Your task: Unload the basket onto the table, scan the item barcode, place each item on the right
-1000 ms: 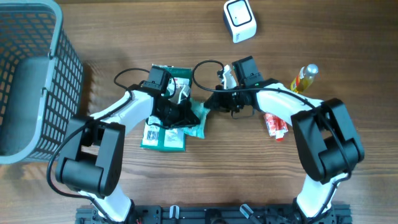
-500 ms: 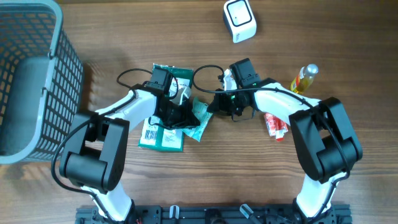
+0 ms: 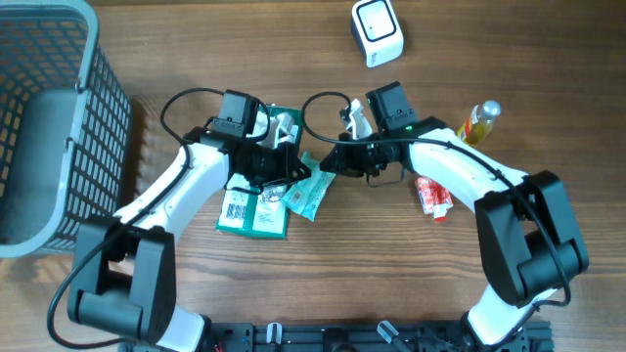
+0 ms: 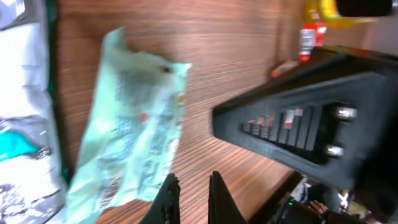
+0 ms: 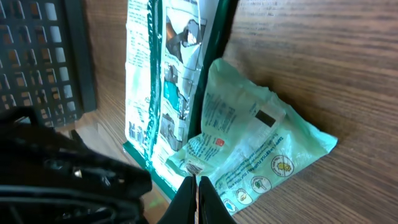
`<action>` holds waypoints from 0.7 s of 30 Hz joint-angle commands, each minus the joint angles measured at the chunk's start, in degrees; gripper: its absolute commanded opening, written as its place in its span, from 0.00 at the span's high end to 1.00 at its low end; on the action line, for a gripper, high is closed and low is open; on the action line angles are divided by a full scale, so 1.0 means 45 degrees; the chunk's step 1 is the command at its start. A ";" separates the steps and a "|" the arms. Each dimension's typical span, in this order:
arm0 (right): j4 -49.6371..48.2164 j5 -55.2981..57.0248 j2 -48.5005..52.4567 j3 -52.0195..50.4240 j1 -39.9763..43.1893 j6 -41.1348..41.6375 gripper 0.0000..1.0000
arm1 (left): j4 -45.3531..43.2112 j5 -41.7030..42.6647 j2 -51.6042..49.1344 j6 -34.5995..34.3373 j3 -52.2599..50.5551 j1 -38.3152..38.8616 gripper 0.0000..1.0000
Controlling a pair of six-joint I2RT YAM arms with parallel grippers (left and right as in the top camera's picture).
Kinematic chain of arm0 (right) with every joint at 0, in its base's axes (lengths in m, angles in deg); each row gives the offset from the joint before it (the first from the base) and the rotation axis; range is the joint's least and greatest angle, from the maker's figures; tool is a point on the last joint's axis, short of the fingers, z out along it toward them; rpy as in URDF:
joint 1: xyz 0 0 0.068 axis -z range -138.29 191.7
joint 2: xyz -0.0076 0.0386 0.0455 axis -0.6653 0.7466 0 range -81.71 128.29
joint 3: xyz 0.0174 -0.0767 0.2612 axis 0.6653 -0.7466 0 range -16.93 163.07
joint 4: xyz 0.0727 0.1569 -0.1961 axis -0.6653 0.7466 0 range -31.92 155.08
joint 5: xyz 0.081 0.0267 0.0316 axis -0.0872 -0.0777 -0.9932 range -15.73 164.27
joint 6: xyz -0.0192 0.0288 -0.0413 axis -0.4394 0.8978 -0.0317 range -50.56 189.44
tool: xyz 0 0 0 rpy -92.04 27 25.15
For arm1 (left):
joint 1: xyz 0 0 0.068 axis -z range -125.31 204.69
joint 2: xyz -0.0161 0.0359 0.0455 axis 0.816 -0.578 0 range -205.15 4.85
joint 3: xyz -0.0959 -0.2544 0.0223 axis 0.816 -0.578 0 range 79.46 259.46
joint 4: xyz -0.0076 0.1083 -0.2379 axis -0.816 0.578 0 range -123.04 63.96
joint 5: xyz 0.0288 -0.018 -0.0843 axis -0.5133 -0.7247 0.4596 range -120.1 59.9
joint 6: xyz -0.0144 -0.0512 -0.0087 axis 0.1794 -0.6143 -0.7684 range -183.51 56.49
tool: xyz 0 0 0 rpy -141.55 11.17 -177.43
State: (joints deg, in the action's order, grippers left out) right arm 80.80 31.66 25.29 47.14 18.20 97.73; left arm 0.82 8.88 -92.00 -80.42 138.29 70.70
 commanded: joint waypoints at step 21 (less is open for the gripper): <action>-0.1603 0.2861 0.0826 -0.2147 -0.1598 0.2565 0.96 | -0.0374 -0.2069 -0.2186 0.0029 -0.0549 -0.0452 0.96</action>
State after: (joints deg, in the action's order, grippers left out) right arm 74.35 40.05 25.70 39.49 11.14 104.97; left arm 0.58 3.79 -100.27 -80.38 137.42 68.82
